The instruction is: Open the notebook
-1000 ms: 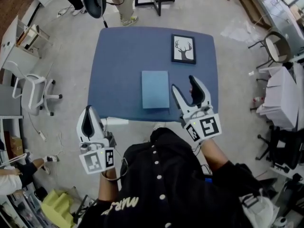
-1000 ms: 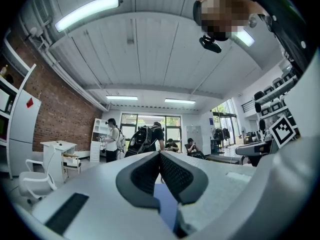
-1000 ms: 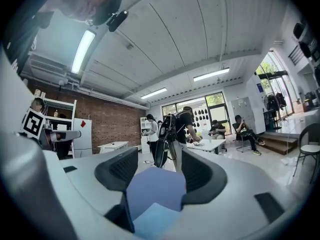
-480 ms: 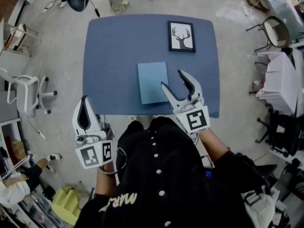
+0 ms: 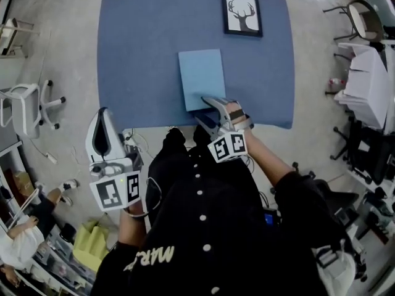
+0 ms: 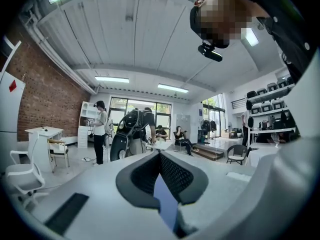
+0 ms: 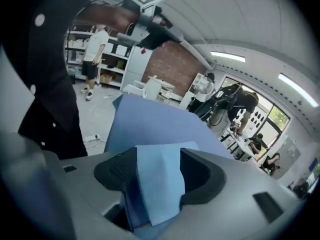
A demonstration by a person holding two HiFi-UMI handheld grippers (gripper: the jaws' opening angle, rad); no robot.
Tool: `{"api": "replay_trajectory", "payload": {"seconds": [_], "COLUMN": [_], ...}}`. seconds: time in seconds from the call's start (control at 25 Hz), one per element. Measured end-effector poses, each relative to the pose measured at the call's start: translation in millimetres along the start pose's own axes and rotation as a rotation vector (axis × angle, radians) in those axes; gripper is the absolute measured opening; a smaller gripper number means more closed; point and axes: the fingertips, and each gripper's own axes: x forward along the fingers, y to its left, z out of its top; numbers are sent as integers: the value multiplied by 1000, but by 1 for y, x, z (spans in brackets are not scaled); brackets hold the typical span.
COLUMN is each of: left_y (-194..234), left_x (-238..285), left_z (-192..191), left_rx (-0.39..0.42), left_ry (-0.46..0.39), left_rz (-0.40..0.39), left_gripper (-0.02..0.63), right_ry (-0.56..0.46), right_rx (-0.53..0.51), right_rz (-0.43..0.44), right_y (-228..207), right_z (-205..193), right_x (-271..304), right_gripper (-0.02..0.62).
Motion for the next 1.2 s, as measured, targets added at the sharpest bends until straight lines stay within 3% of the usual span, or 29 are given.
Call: {"api": "replay_trajectory", "payload": {"seconds": [0.16,0.56,0.72,0.92,1.2], "left_y": [10,33,34,34,35], "left_x": [-1,1,3,6,7], "left_z": [-17,-45,-53,-59,-57], "left_rx": [-13,-25,-31,-35,-36], "left_ry": [27,79,94,103,103], "left_rz": [10,8,3,-2,-8], "left_gripper": [3,3,3,3,3], "right_ry": [49,79,75,68,39], "right_rx": [-107,-69,-69,14,-14], "right_rz": [39,14,41,51,-42], "right_y": [29,36,48,47,40], "right_z": [-21,-31,-33,-33,-21], "right_x": [24,55,56,57,47], "right_gripper": [267,196,95,83,41]}}
